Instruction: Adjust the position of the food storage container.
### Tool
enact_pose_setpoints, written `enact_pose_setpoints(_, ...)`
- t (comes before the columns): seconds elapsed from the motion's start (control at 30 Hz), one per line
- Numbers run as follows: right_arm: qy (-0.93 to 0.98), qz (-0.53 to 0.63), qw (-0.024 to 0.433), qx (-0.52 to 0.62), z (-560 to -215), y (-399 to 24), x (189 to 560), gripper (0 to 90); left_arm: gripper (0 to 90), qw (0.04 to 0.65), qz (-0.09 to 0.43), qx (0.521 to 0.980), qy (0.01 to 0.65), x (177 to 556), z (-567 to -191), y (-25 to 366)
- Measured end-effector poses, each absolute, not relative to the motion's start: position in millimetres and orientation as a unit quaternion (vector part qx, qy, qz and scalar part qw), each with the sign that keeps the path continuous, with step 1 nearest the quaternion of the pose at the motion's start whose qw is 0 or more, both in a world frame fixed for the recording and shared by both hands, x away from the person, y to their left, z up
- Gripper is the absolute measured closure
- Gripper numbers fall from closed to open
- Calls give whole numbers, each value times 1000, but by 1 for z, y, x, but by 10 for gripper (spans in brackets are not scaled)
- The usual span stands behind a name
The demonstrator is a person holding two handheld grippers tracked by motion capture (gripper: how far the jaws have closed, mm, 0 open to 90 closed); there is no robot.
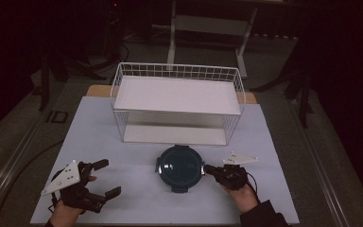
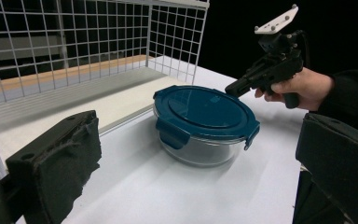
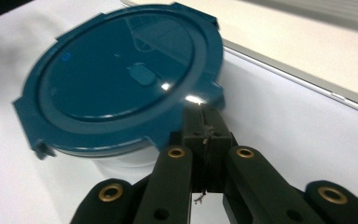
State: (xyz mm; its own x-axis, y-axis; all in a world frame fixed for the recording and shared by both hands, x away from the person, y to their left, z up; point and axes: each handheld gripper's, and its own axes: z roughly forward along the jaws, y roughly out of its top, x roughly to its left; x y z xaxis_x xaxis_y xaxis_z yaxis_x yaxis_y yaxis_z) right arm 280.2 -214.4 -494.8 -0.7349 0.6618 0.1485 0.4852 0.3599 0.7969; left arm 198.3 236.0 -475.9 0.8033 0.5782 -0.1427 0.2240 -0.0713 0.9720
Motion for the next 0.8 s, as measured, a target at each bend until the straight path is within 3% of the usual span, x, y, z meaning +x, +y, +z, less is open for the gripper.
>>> enact_pose_setpoints(0.8, 821, 453, 81, 338, -497, -192, 292, 900, 1, 618, 139, 722, 278, 199, -477, 233)
